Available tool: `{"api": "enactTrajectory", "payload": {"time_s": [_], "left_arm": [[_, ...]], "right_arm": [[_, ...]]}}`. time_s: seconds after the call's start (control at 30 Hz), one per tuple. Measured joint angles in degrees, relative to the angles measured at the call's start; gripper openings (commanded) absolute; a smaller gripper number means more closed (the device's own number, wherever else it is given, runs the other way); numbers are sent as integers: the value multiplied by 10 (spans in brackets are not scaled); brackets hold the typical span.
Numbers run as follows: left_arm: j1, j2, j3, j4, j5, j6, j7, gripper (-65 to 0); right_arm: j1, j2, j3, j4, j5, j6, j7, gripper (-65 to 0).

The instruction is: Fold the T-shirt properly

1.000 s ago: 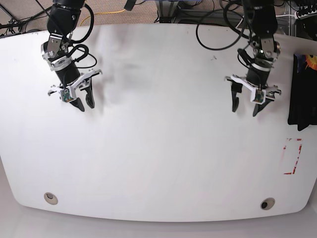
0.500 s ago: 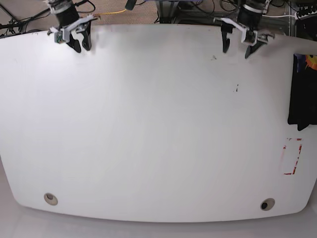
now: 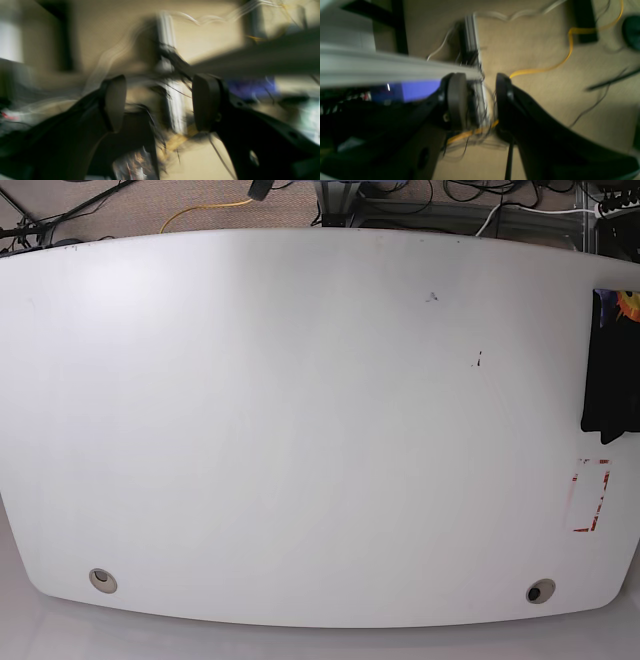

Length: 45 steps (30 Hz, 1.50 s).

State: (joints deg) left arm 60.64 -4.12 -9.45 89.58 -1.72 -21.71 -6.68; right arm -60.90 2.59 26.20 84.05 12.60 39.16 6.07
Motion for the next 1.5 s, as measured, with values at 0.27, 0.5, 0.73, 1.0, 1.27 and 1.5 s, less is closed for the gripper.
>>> {"api": "enactTrajectory", "payload": {"time_s": [0.27, 0.5, 0.73, 1.0, 1.27, 1.5], "left_arm": [[-165, -38, 59, -280, -27, 13, -5, -267], [-309, -35, 80, -513, -26, 17, -1, -264], [-441, -34, 96, -725, -28, 78, -10, -262], [-522, -14, 142, -826, -28, 123, -9, -262], [-569, -5, 115, -889, -31, 145, -12, -262], [-562, -5, 114, -892, -30, 182, -7, -262]], "right_arm": [[140, -9, -21, -193, -102, 1, 12, -461], [264, -7, -23, -366, -177, -54, 12, -461], [352, 7, -22, -489, -232, -113, 17, -457], [450, 26, -21, -626, -265, -168, 15, -457], [499, 43, -21, -669, -270, -182, -20, -457], [506, 49, -22, -672, -270, -183, -23, -457]]}}
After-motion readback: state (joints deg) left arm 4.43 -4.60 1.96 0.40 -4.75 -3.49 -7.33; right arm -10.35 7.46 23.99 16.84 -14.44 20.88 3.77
